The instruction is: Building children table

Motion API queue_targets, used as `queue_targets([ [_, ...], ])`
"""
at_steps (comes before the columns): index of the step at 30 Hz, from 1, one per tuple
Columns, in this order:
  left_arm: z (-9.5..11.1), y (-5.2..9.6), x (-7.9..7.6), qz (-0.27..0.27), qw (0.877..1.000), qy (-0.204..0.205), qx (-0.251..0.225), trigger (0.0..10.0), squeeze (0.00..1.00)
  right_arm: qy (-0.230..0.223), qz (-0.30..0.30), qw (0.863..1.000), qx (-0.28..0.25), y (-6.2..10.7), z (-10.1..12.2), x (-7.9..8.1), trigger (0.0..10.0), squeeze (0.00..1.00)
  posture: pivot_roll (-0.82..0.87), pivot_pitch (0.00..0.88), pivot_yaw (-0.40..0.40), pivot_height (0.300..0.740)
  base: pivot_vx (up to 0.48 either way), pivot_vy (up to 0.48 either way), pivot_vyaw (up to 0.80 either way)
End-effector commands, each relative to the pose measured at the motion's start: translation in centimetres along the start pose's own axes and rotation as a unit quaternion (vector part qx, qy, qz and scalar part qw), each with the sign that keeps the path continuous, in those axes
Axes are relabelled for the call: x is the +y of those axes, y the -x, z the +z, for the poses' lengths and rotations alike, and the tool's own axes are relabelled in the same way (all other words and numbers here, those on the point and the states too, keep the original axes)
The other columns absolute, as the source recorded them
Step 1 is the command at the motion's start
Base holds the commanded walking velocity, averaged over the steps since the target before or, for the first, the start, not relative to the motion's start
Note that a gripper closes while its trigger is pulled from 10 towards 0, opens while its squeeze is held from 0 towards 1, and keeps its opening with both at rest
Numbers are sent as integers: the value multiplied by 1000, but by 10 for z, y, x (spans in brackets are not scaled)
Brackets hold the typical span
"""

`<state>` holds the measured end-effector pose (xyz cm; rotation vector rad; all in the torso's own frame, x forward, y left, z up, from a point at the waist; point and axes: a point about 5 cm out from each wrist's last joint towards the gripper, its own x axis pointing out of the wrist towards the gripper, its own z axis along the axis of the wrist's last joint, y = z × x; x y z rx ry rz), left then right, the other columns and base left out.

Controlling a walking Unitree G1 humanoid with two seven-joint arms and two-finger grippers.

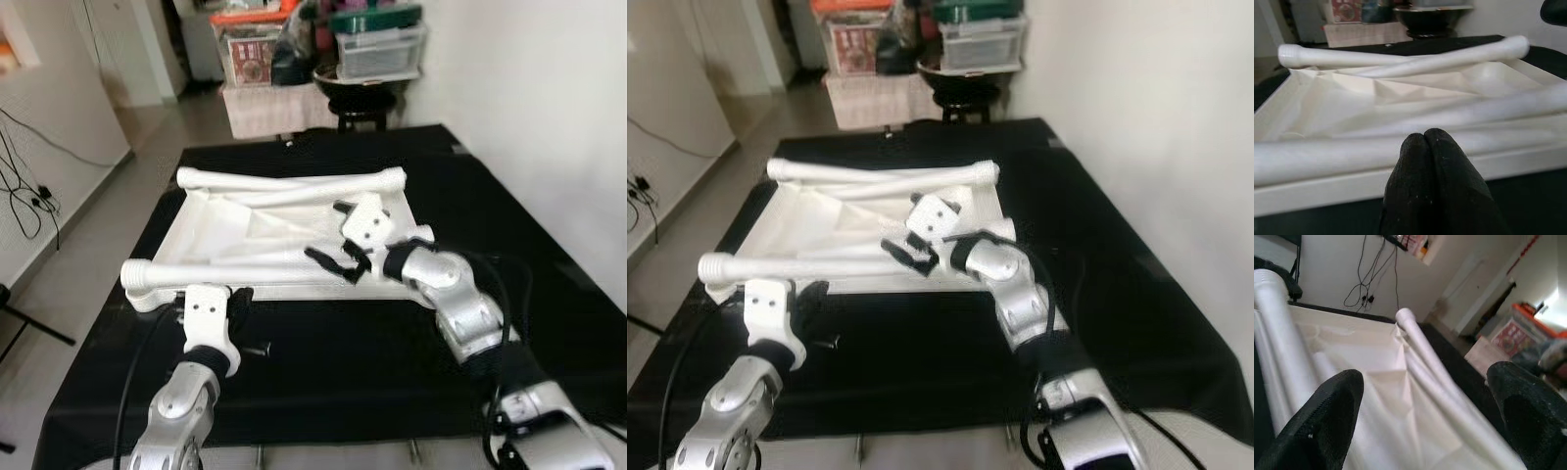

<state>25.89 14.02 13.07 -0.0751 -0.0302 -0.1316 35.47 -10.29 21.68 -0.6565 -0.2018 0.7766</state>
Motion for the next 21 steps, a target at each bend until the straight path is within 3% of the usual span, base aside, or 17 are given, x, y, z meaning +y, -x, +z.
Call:
queue_targets([
  [1, -3, 1, 4, 12, 1000, 5, 8, 10000, 0, 15, 38, 999, 11, -5, 1, 12, 10000, 0, 7, 0, 22, 740, 0, 0, 0],
  [4, -5, 1, 6, 32, 999, 18, 10, 10000, 0, 36, 111, 991, 63, -2, -3, 23, 10000, 0, 6, 0, 17, 740, 0, 0, 0],
  [6, -5, 1, 7, 33, 999, 21, 8, 10000, 0, 38, 121, 989, 73, -2, -4, 24, 10000, 0, 6, 0, 17, 740, 0, 0, 0],
  [10, -4, 3, 6, 35, 999, 29, 3, 10000, 0, 62, 209, 966, 137, 9, -9, 36, 10000, 0, -9, 0, 14, 740, 0, 0, 0],
  [17, -12, 3, 1, 22, 999, 20, 21, 10000, 0, 60, 235, 952, 185, 2, -6, 37, 10000, 0, -10, 0, 6, 740, 0, 0, 0],
  [21, -17, 2, -6, -12, 999, 9, 39, 10000, 0, 32, 231, 939, 252, -7, -3, 25, 10000, 0, -7, 0, -3, 740, 0, 0, 0],
])
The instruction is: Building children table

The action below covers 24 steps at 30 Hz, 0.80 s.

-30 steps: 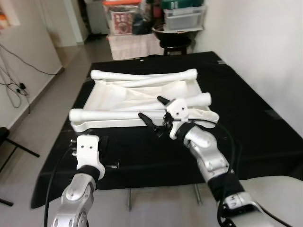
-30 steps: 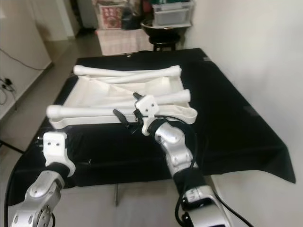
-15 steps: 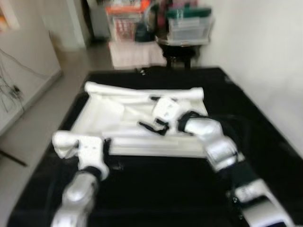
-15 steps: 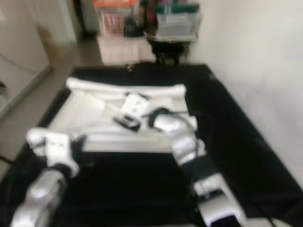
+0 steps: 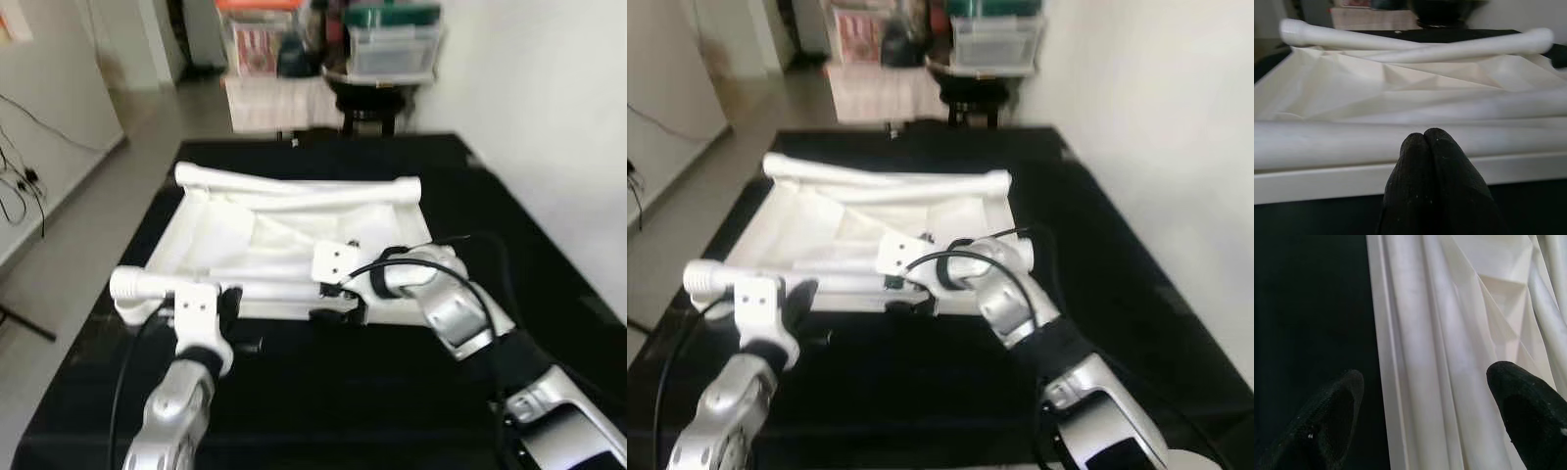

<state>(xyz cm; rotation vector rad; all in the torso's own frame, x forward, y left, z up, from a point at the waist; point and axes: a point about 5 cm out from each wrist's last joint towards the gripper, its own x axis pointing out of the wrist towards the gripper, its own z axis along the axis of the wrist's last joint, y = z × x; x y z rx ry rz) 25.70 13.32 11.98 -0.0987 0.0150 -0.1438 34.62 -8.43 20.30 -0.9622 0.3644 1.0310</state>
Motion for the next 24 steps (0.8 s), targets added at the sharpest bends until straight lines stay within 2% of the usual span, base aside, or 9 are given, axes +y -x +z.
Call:
queue_targets([
  [1, -8, 1, -7, -34, 999, -20, 24, 10000, 0, -28, 15, 999, 43, -2, -7, -4, 10000, 0, -7, 0, -5, 740, 0, 0, 0],
  [6, -9, 3, -10, -43, 998, -24, 25, 10000, 0, -33, 20, 997, 65, 0, -12, -10, 10000, 0, -3, 0, -11, 740, 0, 0, 0],
  [7, -9, 3, -11, -41, 999, -20, 24, 10000, 0, -38, 8, 995, 91, 5, -18, -23, 10000, 0, 9, 0, -23, 740, 0, 0, 0],
  [9, -8, 5, -13, -41, 999, -15, 22, 10000, 0, -43, -5, 992, 120, 11, -27, -37, 10000, 0, 8, 1, -29, 740, 0, 0, 0],
  [11, -8, 5, -13, -41, 999, -15, 22, 10000, 0, -43, -5, 992, 120, 11, -27, -37, 10000, 0, 8, 1, -29, 740, 0, 0, 0],
  [12, -8, 7, -15, -40, 999, -12, 20, 10000, 0, -48, -15, 989, 141, 16, -31, -47, 10000, 0, 9, 13, -34, 740, 0, 0, 0],
  [14, -8, 7, -15, -40, 999, -12, 20, 10000, 0, -48, -15, 989, 141, 16, -31, -47, 10000, 0, 9, 13, -34, 740, 0, 0, 0],
  [17, -7, 11, -19, -42, 999, -6, 18, 10000, 0, -69, -60, 984, 154, 15, -28, -62, 10000, 0, 12, 39, -43, 740, 0, 0, 0],
  [24, -7, 19, -26, -46, 999, -4, 21, 10000, 0, -60, -53, 984, 160, 6, -22, -64, 10000, 0, 15, 75, -52, 740, 0, 0, 0],
])
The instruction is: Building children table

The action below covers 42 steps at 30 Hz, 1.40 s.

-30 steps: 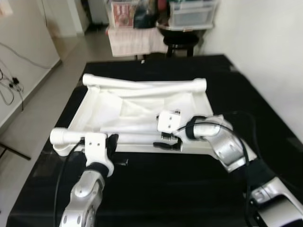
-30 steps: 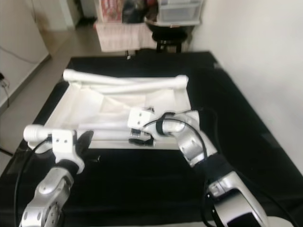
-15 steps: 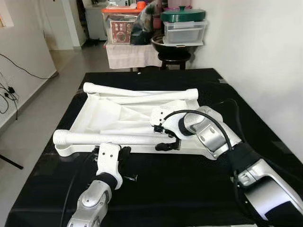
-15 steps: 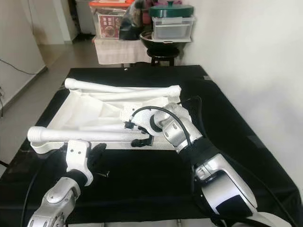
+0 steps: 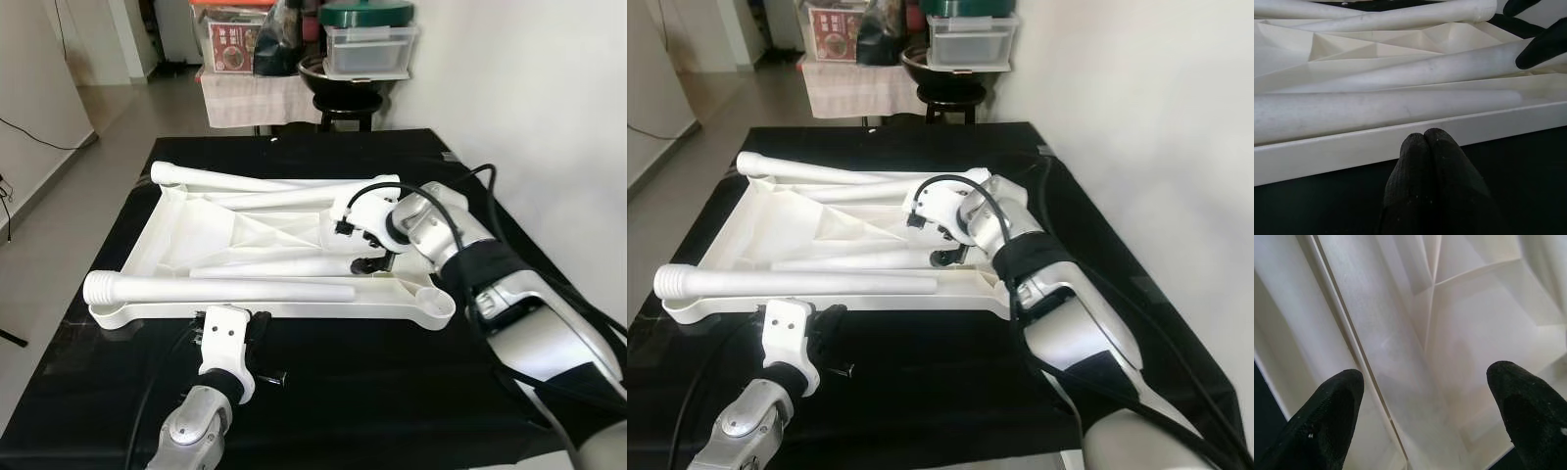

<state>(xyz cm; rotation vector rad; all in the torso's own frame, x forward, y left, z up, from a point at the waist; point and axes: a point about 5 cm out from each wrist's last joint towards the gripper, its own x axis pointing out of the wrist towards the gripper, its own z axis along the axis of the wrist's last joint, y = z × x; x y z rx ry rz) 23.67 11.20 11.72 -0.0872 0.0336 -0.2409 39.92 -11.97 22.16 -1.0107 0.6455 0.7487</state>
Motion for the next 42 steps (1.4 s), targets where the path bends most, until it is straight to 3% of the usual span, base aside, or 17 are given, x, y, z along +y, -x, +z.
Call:
queue_targets([
  [1, -2, 2, -4, 1, 1000, 5, 9, 10000, 0, 11, -8, 1000, -3, 0, 9, -3, 10000, 0, 10, 91, -60, 740, 0, 0, 0],
  [15, -1, 8, -15, -1, 1000, 25, 10, 10000, 0, 88, -5, 994, 59, -5, 12, -2, 10000, 0, -10, 150, -105, 740, 0, 0, 0],
  [16, 0, 8, -16, 0, 1000, 27, 10, 10000, 0, 96, -2, 993, 67, -5, 10, -3, 5333, 0, -14, 157, -110, 740, 0, 0, 0],
  [18, 0, 9, -17, 0, 1000, 28, 10, 10000, 0, 100, -1, 992, 72, -5, 10, -3, 5333, 0, -14, 159, -111, 740, 0, 0, 0],
  [19, 1, 9, -17, 0, 1000, 29, 10, 10000, 0, 104, -2, 992, 73, -5, 10, -3, 0, 0, -17, 163, -114, 740, 0, 0, 0],
  [26, 1, 10, -19, 0, 999, 34, 10, 10000, 0, 123, 2, 988, 91, -5, 5, -5, 0, 0, -23, 170, -117, 740, 0, 0, 0],
  [35, 0, 9, -19, 1, 999, 34, 13, 10000, 0, 115, -8, 990, 79, -1, 7, -10, 0, 0, -24, 161, -115, 740, 0, 0, 0],
  [40, -2, 7, -17, 1, 999, 32, 15, 10000, 0, 96, -22, 994, 41, 6, 15, -17, 0, 0, -21, 136, -109, 740, 0, 0, 0],
  [42, -3, 5, -15, 2, 999, 29, 17, 10000, 0, 69, -28, 997, 2, 15, 21, -24, 0, 0, -16, 113, -101, 740, 0, 0, 0],
])
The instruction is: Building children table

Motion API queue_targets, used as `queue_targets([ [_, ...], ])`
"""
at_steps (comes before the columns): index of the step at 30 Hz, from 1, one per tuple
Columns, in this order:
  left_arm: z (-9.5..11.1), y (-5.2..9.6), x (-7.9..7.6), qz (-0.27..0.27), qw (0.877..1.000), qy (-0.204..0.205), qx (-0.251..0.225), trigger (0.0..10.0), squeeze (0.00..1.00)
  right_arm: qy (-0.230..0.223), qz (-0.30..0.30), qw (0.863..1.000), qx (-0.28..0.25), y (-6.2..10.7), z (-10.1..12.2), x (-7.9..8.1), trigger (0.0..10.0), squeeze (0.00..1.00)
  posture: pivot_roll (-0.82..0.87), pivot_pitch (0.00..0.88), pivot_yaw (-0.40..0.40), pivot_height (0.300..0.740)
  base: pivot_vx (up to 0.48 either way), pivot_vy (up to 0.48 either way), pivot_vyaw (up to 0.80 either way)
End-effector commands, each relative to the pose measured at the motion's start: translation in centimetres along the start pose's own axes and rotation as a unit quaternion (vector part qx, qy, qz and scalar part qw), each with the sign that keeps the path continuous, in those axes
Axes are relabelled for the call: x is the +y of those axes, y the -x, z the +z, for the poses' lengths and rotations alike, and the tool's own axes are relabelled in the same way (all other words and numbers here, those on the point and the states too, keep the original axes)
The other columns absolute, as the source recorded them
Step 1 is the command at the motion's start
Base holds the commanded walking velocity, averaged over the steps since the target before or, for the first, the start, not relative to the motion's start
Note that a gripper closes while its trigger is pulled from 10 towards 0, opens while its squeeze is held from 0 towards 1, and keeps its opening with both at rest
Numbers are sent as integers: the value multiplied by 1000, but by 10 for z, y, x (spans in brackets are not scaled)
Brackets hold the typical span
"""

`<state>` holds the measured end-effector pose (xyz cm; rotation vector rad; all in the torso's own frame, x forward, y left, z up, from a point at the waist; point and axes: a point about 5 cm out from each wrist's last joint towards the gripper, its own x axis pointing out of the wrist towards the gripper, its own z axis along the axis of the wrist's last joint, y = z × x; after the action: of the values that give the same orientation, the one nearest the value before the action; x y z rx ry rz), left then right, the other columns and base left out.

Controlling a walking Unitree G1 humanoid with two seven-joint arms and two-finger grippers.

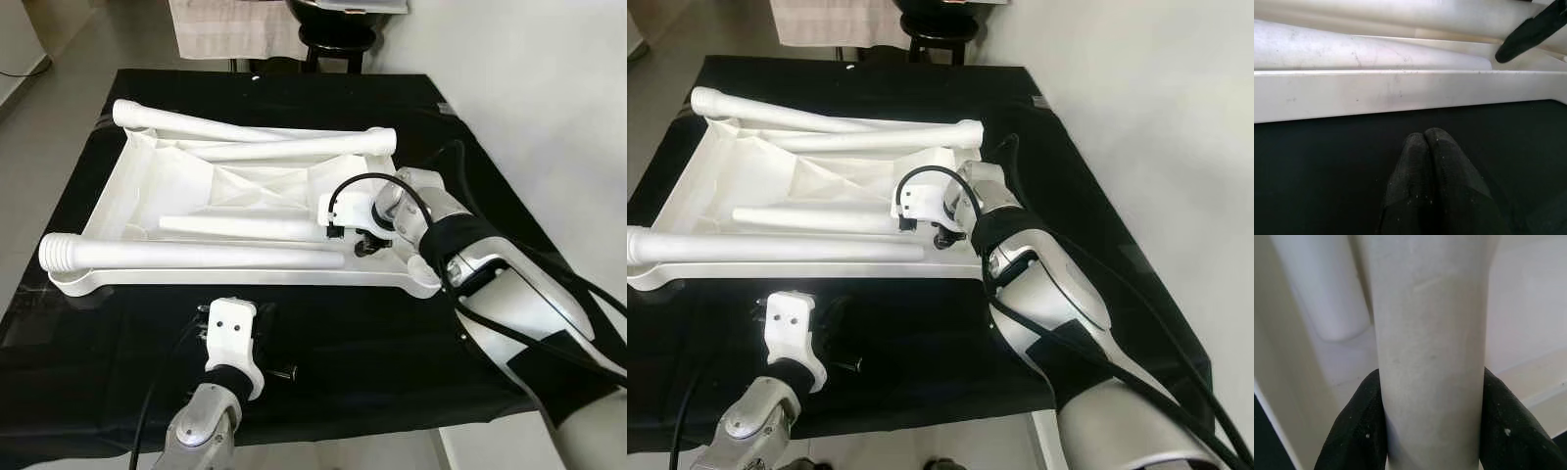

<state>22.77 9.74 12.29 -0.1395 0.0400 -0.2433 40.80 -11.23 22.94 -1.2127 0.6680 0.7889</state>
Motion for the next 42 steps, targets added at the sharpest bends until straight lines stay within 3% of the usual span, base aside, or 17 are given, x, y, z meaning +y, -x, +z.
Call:
queue_targets([
  [1, -8, -1, 3, 5, 1000, 1, 17, 10000, 0, -49, -42, 996, -68, 25, 6, -23, 0, 0, -16, 103, -97, 740, 0, 0, 0],
  [10, -9, -5, 9, 5, 1000, -1, 17, 10000, 0, -147, -45, 972, -177, 60, 1, -47, 0, 0, -18, 69, -80, 740, 0, 0, 0],
  [11, -9, -5, 9, 6, 1000, -1, 17, 10000, 0, -169, -50, 964, -201, 65, 0, -51, 6980, 0, -16, 59, -77, 740, 0, 0, 0],
  [12, -9, -5, 9, 6, 1000, -1, 17, 10000, 0, -169, -50, 964, -201, 65, 0, -51, 6980, 0, -16, 59, -77, 740, 0, 0, 0],
  [13, -10, -6, 11, 6, 1000, -1, 17, 10000, 0, -241, -50, 924, -292, 74, 3, -57, 10000, 0, -14, 49, -73, 740, 0, 0, 0],
  [14, -10, -6, 11, 6, 1000, -1, 17, 10000, 0, -241, -50, 924, -292, 74, 3, -57, 10000, 0, -14, 49, -73, 740, 0, 0, 0],
  [15, -9, -6, 12, 6, 1000, -1, 16, 10000, 0, -308, -51, 863, -396, 82, 9, -62, 10000, 0, -14, 48, -73, 740, 0, 0, 0],
  [16, -9, -7, 13, 7, 1000, 0, 15, 10000, 0, -322, -83, 833, -443, 86, 12, -66, 10000, 0, -11, 48, -70, 740, 0, 0, 0],
  [18, -8, -7, 13, 9, 1000, 1, 14, 10000, 0, -330, -107, 812, -469, 89, 12, -69, 10000, 0, -11, 48, -70, 740, 0, 0, 0],
  [19, -6, -7, 15, 10, 1000, 3, 8, 10000, 0, -352, -194, 746, -531, 91, 10, -72, 10000, 0, -8, 49, -67, 740, 0, 0, 0],
  [26, -3, -7, 19, 14, 1000, 7, 2, 10000, 0, -423, -203, 672, -573, 81, 7, -65, 10000, 0, -4, 48, -55, 740, 0, 0, 0],
  [29, 1, -7, 22, 17, 1000, 10, -7, 10000, 0, -466, -136, 601, -635, 67, 9, -47, 10000, 0, -6, 45, -40, 740, 0, 0, 0],
  [33, 8, -10, 27, 19, 1000, 3, -23, 10000, 0, -448, -140, 586, -661, 62, 6, -32, 9804, 0, -9, 37, -29, 740, 0, 0, 0],
  [34, 9, -12, 28, 19, 999, -2, -27, 10000, 0, -449, -153, 579, -663, 61, 2, -30, 275, 0, -11, 35, -28, 740, 0, 0, 0],
  [39, 9, -13, 28, 16, 999, -7, -29, 10000, 0, -440, -174, 584, -659, 57, 0, -21, 0, 0, -13, 29, -22, 740, 0, 0, 0],
  [40, 9, -13, 28, 15, 999, -8, -29, 10000, 0, -437, -173, 593, -654, 54, 2, -17, 10000, 0, -12, 29, -20, 740, 0, 0, 0],
  [42, 9, -13, 28, 14, 999, -10, -29, 10000, 0, -434, -167, 600, -650, 51, 6, -11, 10000, 0, -9, 26, -20, 740, 0, 0, 0],
])
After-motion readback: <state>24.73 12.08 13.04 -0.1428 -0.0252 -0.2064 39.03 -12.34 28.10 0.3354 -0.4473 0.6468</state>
